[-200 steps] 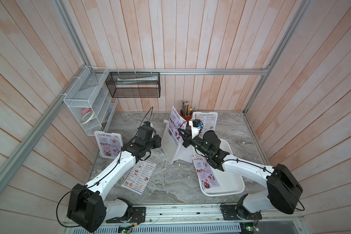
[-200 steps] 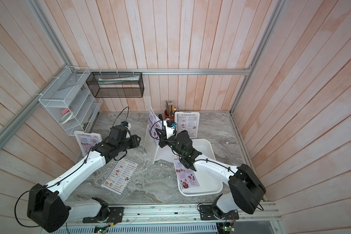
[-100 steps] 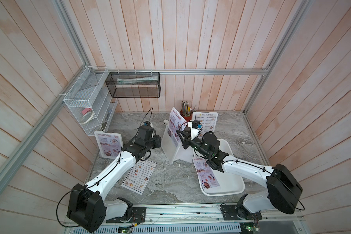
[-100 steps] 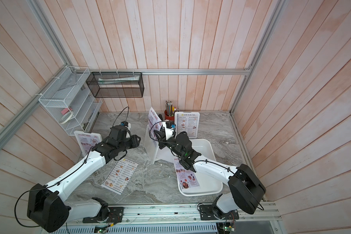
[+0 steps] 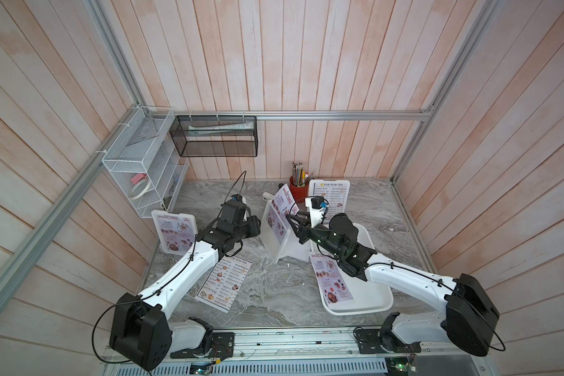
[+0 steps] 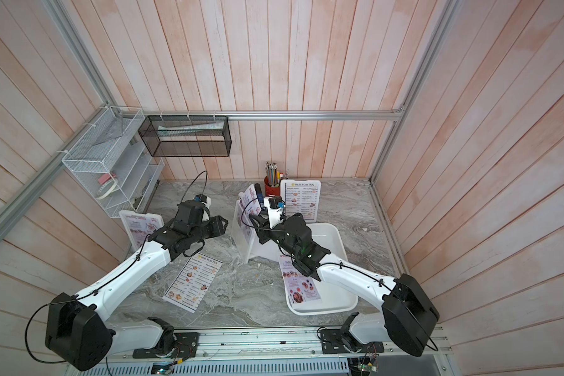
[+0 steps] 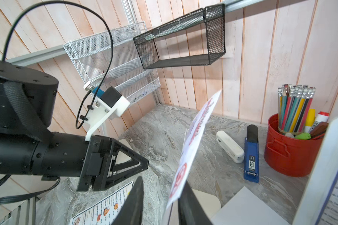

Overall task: Replace the menus in the menu holders
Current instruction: Insert the menu into the menu holder.

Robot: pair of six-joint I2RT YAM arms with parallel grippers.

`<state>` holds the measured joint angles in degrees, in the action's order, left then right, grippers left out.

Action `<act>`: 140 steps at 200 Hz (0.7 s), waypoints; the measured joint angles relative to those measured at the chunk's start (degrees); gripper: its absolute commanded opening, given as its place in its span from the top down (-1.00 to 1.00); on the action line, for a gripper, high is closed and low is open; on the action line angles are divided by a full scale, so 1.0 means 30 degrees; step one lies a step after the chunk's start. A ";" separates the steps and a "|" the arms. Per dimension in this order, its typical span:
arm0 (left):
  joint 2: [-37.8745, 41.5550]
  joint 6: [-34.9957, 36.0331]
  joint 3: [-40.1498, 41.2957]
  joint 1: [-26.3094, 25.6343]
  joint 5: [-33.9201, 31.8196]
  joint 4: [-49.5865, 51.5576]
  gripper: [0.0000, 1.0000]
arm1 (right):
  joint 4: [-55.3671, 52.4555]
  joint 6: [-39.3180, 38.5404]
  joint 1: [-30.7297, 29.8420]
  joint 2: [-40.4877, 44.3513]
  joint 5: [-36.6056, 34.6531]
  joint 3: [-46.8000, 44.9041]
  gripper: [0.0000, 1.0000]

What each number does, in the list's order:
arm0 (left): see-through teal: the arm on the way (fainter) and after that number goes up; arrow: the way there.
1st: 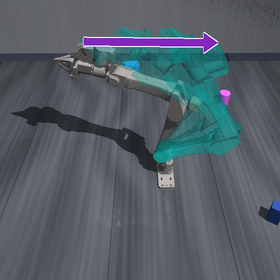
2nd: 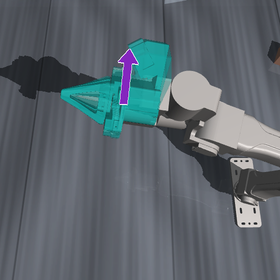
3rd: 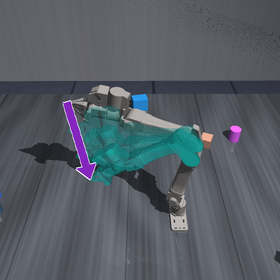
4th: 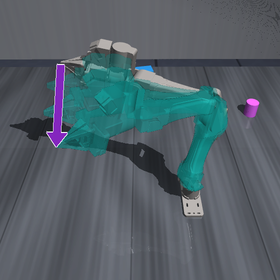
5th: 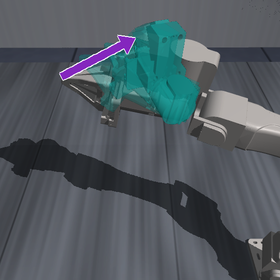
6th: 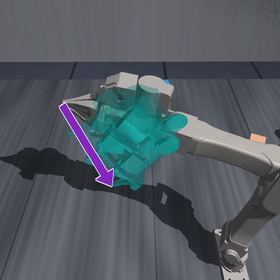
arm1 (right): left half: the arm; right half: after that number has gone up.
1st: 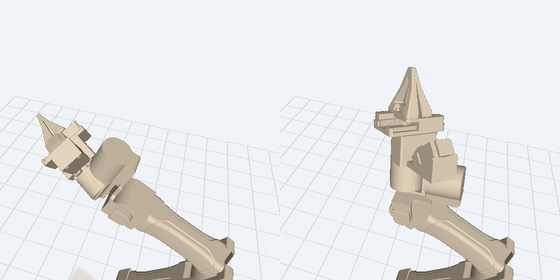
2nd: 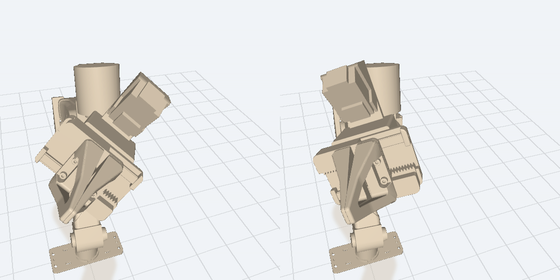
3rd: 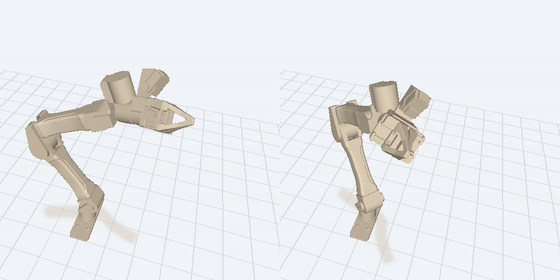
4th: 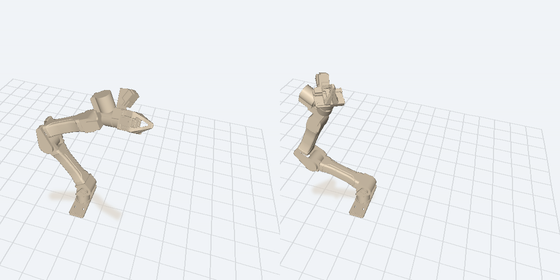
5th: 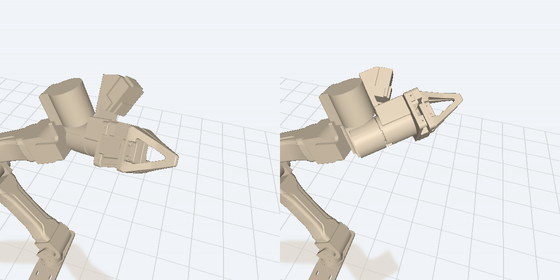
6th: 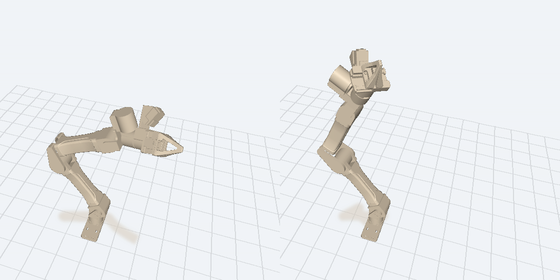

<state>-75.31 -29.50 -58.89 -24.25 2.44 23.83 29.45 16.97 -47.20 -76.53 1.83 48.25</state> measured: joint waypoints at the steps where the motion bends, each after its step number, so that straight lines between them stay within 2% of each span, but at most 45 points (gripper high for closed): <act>1: -0.0022 -0.0029 -0.0022 -0.0015 0.0022 -0.0015 -0.15 | -0.0007 -0.0007 0.0000 0.0000 0.0000 0.0007 0.38; 17: -0.0219 -0.0131 -0.0364 -0.0182 0.0321 -0.0131 -0.19 | -0.0648 -0.0022 0.0036 -0.0007 -0.0109 0.0248 0.39; 41: -0.0364 -0.0109 -0.1166 -0.0612 0.0736 -0.0255 -0.24 | -0.1362 -0.0022 0.0073 -0.0022 -0.0095 0.0656 0.57; 81: -0.0364 -0.0124 -0.2251 -0.0816 0.1253 -0.0386 -0.28 | -0.1800 0.0503 0.0036 -0.0554 0.0423 0.1042 0.57; 102: -0.0357 -0.0124 -0.2703 -0.0816 0.1617 -0.0379 -0.30 | -0.2033 0.0816 -0.0102 -0.1093 0.0648 0.1042 0.51; 140: -0.0248 -0.0117 -0.3162 -0.0852 0.2266 -0.0393 -0.34 | -0.2681 0.0954 -0.0255 -0.1180 0.0699 0.1071 0.29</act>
<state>-76.05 -29.85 -68.38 -26.81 9.23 22.65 21.41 19.84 -47.97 -80.07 3.92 51.46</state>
